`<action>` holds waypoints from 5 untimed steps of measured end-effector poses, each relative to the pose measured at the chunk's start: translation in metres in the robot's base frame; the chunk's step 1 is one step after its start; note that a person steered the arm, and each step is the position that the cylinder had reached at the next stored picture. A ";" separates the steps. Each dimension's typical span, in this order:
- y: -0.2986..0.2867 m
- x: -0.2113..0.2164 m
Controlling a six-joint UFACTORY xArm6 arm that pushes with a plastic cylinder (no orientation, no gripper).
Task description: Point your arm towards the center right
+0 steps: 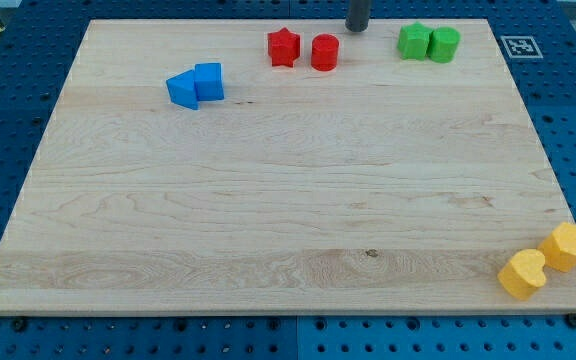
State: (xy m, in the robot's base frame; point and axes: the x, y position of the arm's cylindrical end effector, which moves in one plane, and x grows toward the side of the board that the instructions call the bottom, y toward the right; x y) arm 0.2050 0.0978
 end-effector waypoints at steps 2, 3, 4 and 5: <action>0.000 0.000; 0.000 0.000; 0.000 0.050; 0.024 0.110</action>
State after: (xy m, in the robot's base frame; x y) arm 0.3153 0.1216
